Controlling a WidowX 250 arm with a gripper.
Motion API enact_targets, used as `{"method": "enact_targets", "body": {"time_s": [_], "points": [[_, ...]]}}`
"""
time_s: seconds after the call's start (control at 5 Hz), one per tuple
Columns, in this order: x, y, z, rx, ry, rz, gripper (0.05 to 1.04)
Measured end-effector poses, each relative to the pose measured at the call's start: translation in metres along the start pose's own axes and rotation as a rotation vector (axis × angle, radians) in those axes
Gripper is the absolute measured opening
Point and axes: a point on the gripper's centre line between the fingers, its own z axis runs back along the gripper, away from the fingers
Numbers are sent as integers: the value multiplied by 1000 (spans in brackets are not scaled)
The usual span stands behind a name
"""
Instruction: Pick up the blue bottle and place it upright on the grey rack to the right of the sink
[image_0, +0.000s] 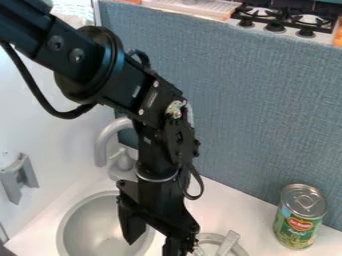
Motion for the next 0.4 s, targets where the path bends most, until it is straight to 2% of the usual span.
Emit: {"method": "enact_targets", "body": {"time_s": [0.2, 0.4], "points": [[-2, 0, -4, 2, 15, 4, 1003], [3, 5, -15, 34, 5, 6, 1003]]}}
